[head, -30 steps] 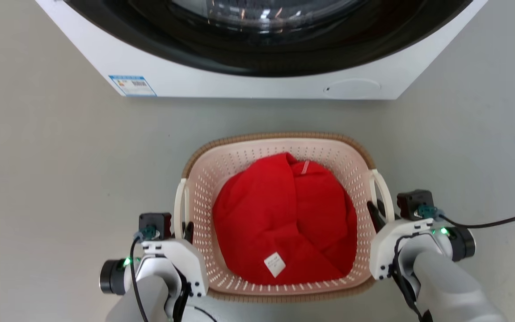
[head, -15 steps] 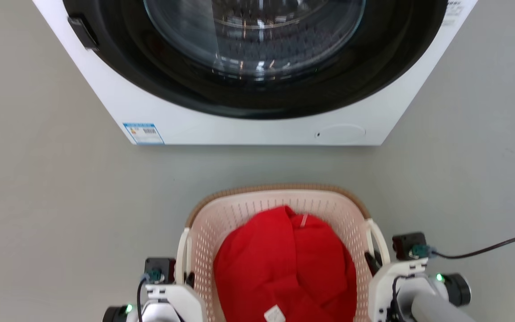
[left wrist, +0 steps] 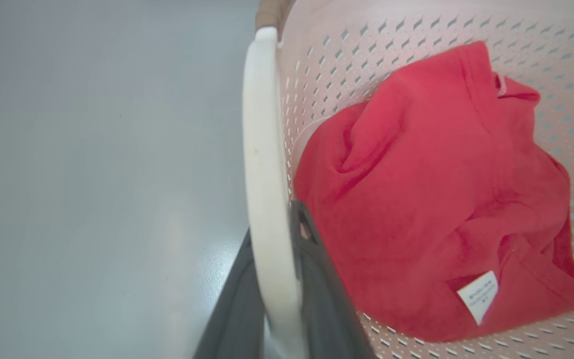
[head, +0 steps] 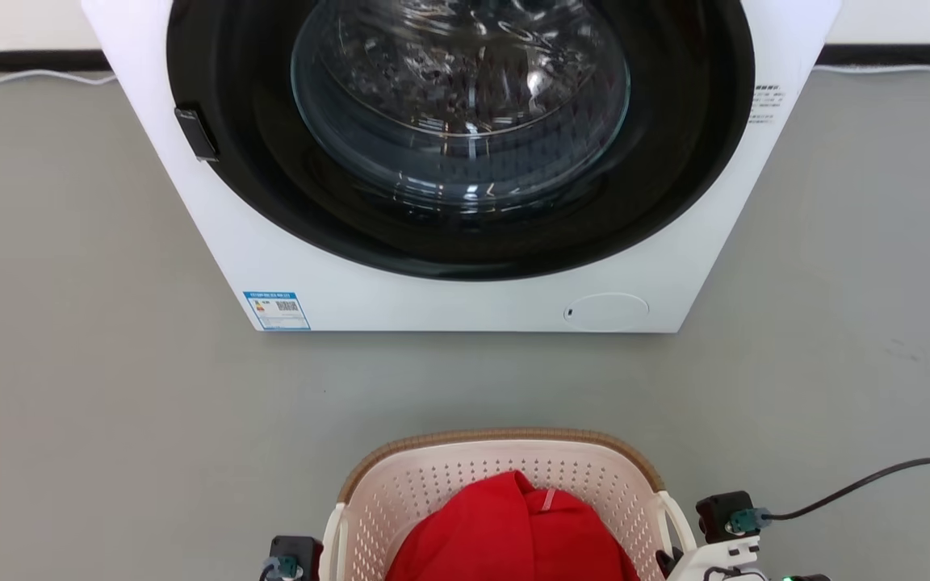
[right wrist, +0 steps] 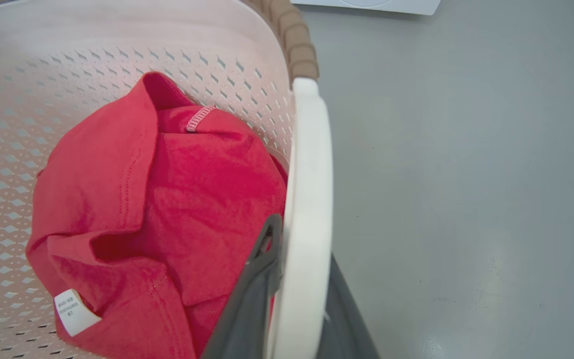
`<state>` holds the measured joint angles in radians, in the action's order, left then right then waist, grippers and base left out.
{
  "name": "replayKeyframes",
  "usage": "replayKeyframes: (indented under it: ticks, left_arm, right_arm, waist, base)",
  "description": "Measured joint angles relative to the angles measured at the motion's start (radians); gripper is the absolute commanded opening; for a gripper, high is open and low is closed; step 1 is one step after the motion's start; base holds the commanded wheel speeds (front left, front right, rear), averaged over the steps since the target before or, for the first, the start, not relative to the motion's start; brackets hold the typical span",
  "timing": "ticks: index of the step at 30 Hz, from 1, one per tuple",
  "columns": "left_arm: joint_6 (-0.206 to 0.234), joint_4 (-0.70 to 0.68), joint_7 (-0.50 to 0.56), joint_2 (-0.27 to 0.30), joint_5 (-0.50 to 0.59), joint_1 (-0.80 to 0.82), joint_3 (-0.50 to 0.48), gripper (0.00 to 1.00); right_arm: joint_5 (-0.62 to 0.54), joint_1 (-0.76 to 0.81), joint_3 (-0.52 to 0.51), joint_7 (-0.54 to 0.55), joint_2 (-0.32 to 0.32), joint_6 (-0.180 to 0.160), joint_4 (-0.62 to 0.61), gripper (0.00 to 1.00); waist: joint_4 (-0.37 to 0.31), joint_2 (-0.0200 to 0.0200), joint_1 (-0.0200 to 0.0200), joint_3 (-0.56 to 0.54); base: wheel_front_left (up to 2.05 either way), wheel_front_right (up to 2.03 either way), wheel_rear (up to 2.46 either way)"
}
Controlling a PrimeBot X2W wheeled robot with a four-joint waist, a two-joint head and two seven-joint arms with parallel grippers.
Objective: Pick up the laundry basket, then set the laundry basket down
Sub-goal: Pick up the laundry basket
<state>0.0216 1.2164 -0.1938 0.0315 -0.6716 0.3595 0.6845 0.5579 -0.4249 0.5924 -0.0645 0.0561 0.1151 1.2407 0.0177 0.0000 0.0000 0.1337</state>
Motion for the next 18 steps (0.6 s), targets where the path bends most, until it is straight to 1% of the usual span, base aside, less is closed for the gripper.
replayKeyframes:
  ticks: [18]
  left_arm:
    - [0.000, 0.014, 0.060, 0.002, -0.072, -0.047, 0.079, 0.00]
  right_arm:
    - [0.084, 0.058, 0.084, 0.075, 0.000, 0.000, 0.004, 0.00]
  waist:
    - [0.019, 0.0000, 0.0000, -0.079]
  base:
    - [0.00, 0.00, 0.00]
